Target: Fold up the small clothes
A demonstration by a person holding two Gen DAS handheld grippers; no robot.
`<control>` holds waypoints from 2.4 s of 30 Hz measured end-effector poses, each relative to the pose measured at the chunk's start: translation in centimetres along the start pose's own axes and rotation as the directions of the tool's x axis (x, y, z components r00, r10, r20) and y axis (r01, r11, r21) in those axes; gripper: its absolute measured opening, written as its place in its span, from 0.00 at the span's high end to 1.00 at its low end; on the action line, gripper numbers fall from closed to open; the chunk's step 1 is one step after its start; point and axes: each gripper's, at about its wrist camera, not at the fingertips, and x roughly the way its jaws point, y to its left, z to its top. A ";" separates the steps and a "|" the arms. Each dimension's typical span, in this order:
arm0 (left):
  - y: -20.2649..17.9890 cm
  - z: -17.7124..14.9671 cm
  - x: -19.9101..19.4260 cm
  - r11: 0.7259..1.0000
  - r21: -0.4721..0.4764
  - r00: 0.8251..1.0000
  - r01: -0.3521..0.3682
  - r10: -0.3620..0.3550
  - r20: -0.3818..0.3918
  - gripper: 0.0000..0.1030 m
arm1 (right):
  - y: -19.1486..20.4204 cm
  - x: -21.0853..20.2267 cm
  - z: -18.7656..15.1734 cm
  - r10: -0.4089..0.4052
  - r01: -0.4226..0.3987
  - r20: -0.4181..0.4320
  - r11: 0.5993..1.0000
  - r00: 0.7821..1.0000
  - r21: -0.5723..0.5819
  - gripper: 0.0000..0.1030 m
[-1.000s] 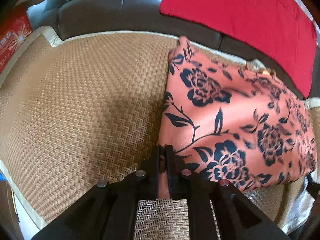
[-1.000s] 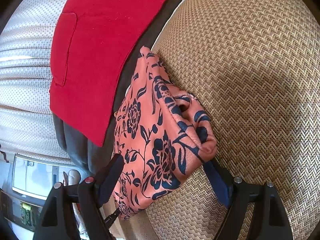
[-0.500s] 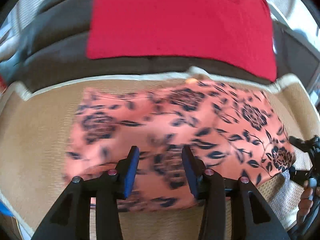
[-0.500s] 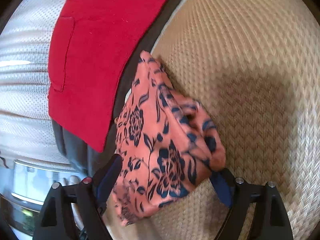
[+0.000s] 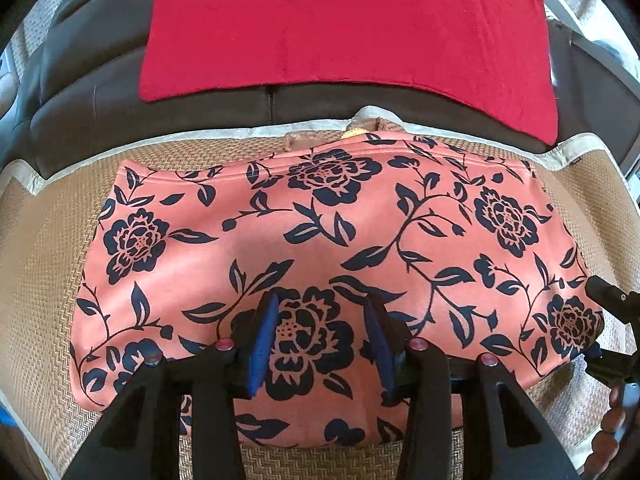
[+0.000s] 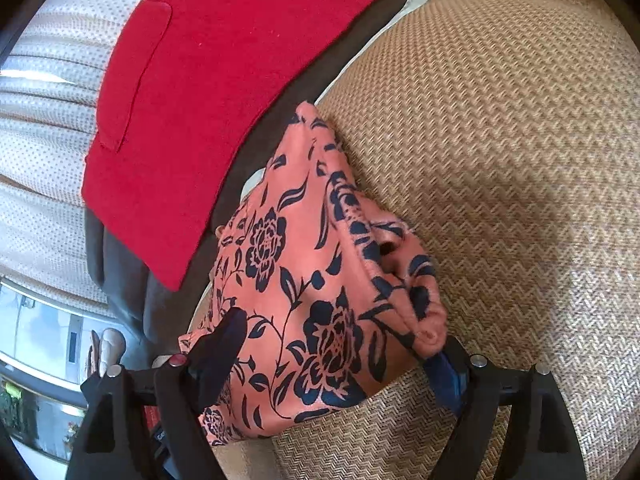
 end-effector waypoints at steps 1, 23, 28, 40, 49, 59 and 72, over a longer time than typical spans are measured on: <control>0.1 0.0 0.0 1.000 -0.002 1.000 -0.002 0.002 -0.001 0.56 | -0.1 0.1 0.3 -0.002 0.002 -0.002 1.000 1.000 -0.001 0.19; -2.9 0.1 4.1 0.988 0.135 0.997 -0.071 0.074 -0.015 0.56 | 1.9 -0.2 1.8 -0.101 0.106 0.037 0.984 0.994 -0.146 0.92; -3.4 0.0 4.3 0.985 0.149 0.996 -0.087 0.089 -0.007 0.56 | 1.3 -1.1 2.2 -0.162 0.172 0.070 0.966 0.984 -0.192 0.76; -3.2 0.0 4.3 0.986 0.141 0.996 -0.083 0.085 -0.005 0.55 | -0.2 2.2 12.4 0.069 -0.085 -0.135 0.989 0.988 -0.118 0.19; -2.8 0.2 4.3 0.989 0.130 0.997 -0.074 0.075 -0.004 0.54 | 6.8 8.2 14.0 -0.182 0.095 -0.180 0.908 0.967 -0.407 0.90; -3.3 0.4 4.3 0.989 0.109 0.994 -0.101 0.104 -0.020 0.54 | 5.2 0.5 10.6 -0.159 0.163 0.035 0.947 0.987 -0.278 0.19; -3.1 0.7 4.5 0.993 0.079 0.995 -0.087 0.090 -0.034 0.52 | -2.9 -0.3 2.1 0.110 -0.097 -0.107 0.988 0.988 0.116 0.19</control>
